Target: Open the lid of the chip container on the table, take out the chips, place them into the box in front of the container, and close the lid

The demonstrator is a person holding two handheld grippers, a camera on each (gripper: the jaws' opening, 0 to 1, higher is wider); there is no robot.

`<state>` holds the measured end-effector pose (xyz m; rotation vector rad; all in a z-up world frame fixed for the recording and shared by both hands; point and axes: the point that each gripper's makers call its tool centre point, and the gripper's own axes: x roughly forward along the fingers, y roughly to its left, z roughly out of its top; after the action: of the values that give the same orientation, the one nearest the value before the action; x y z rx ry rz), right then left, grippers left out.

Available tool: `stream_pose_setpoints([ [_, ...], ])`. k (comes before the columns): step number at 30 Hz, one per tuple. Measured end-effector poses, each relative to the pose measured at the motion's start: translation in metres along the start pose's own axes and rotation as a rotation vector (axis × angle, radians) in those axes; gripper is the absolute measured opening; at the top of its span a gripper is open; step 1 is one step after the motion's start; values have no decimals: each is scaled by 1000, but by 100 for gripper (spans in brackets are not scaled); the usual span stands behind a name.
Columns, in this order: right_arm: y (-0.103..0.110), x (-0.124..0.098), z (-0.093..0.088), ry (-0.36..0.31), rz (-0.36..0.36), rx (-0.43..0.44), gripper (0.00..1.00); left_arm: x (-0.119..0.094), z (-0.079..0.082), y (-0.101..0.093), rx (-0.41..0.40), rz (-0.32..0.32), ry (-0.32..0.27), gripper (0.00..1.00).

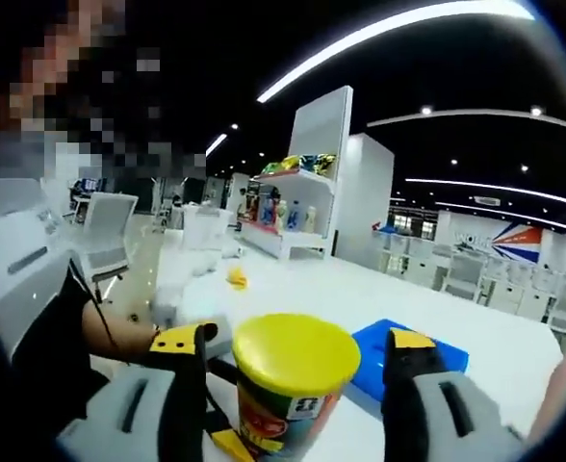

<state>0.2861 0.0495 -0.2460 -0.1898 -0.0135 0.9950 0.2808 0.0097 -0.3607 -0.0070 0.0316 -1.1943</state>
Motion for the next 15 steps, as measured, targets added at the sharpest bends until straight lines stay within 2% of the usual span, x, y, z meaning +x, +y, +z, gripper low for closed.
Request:
stream_pose_setpoints([
  [4,-9,-3,6,-23,-43,26,56,0,0,0,-2,2,-1,47],
  [8,-1,-3,2,-5,-3,71,46,0,0,0,-4,4,1,47],
  [12,0,-3,2,-1,-20,48,45,1,0,0,-5,5,1,47],
  [15,1,-3,0,3,-29,-24,45,1,0,0,-7,6,4,47],
])
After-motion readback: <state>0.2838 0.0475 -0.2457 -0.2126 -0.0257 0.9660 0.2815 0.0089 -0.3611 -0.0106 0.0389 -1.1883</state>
